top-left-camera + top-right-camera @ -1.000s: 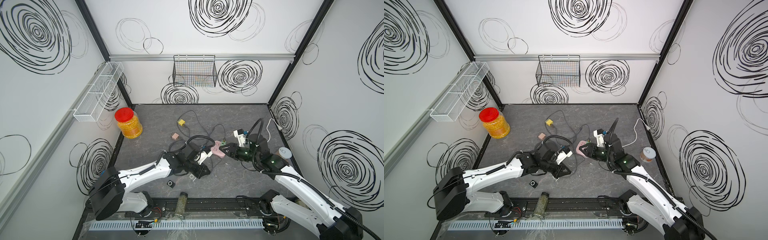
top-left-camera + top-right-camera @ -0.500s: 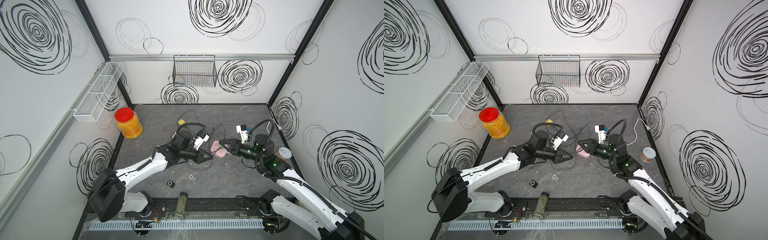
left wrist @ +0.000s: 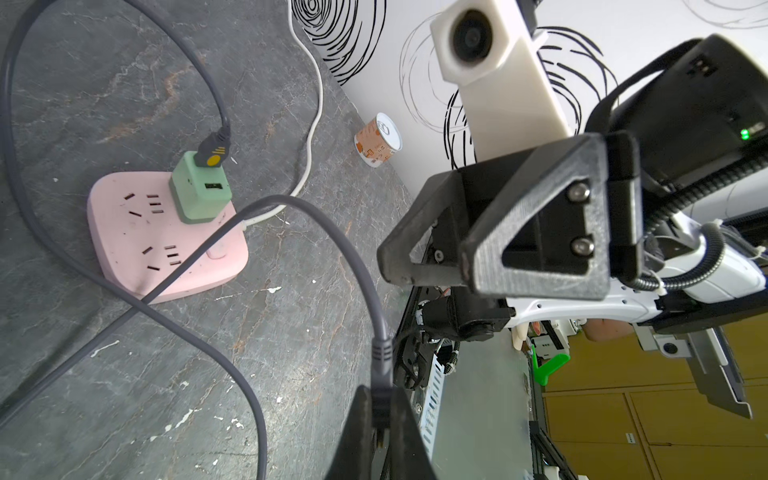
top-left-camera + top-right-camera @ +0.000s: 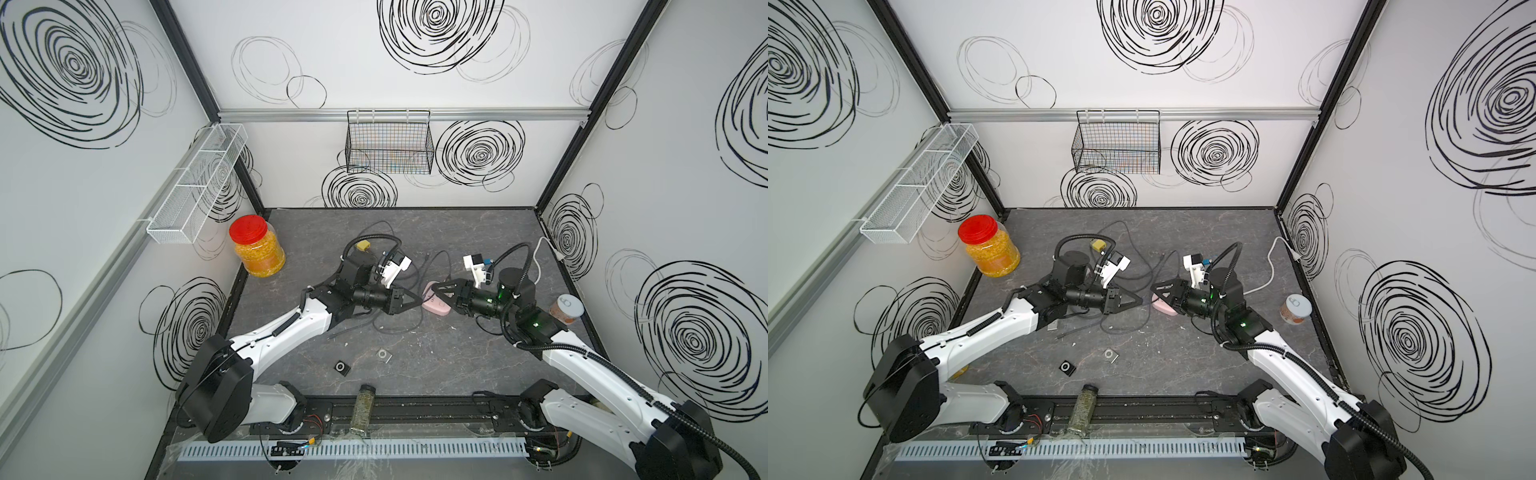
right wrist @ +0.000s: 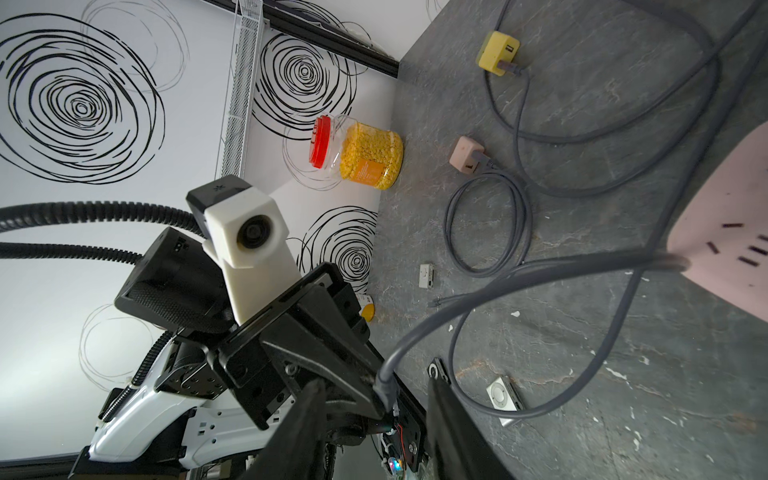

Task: Charge mp3
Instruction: Pick up the charging cable from the center of the board.

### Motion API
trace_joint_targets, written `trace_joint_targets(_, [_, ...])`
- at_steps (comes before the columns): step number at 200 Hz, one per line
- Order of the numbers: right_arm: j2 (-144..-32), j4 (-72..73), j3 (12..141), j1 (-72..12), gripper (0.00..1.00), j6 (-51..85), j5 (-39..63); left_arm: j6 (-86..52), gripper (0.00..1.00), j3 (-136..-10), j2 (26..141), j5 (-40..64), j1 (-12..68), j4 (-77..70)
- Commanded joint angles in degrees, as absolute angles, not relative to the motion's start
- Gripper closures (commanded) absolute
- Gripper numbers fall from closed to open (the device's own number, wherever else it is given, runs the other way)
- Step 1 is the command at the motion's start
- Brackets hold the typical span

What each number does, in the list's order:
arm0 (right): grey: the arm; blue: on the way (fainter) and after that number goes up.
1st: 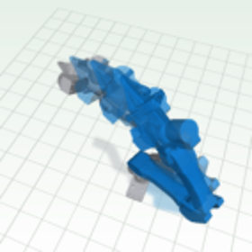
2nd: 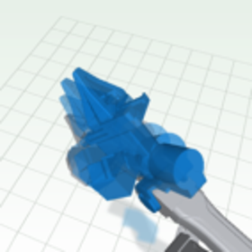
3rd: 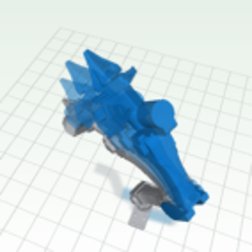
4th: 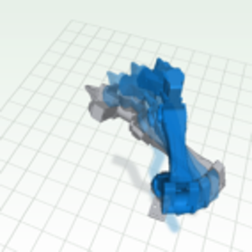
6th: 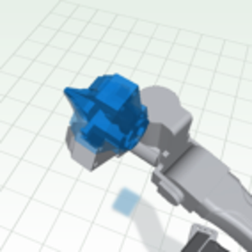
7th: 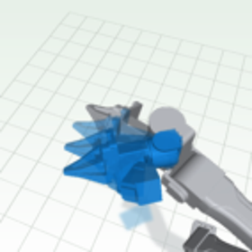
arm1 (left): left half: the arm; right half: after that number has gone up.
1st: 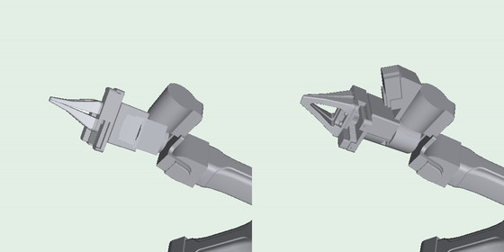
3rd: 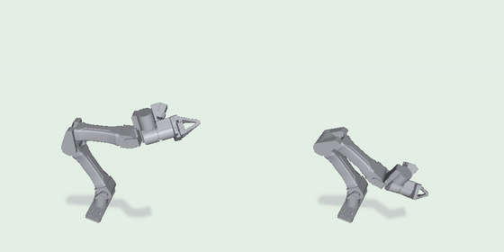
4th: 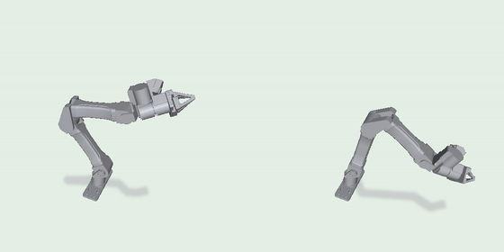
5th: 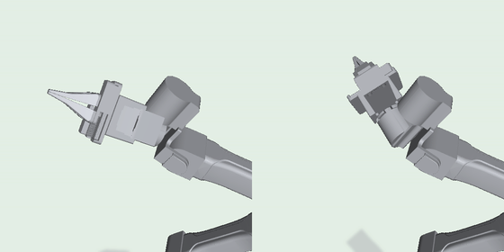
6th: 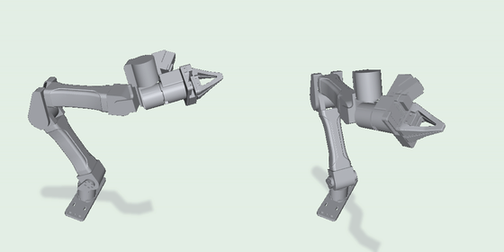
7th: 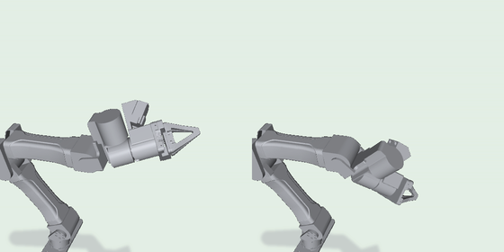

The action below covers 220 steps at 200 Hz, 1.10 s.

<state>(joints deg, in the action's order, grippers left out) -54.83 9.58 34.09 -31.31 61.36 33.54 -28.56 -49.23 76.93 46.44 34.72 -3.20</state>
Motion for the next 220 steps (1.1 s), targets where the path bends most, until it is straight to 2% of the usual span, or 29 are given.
trace_joint_targets(1, [-55.82,13.85,34.29,-31.12,0.53,62.98,35.73,-28.7,0.97,-50.36,77.15,48.43,34.43,-7.51])
trace_joint_targets(58, [-62.66,18.11,34.86,-31.46,0.53,64.95,40.14,-29.53,0.97,-50.23,78.05,49.57,34.67,-10.21])
trace_joint_targets(93, [-63.61,21.26,34.52,-31.55,0.64,65.5,39.7,-29.98,0.97,-49.86,78.56,49.48,34.63,-10.24])
trace_joint_targets(153, [-63.64,24.84,32.4,-31.92,0.68,66.01,39.68,-39.55,0.97,-47.46,81.63,50.14,33.38,-20.79])
trace_joint_targets(189, [-62.43,26.86,30.96,-31.93,0.81,65.7,39.39,-42.18,0.96,-46.58,82.27,50.97,32.96,-23.76])
trace_joint_targets(220, [-63.1,26.57,31.37,-32.02,0.83,64.06,40.55,-42.73,0.96,-46.58,82.09,52.05,33.17,-24.14])
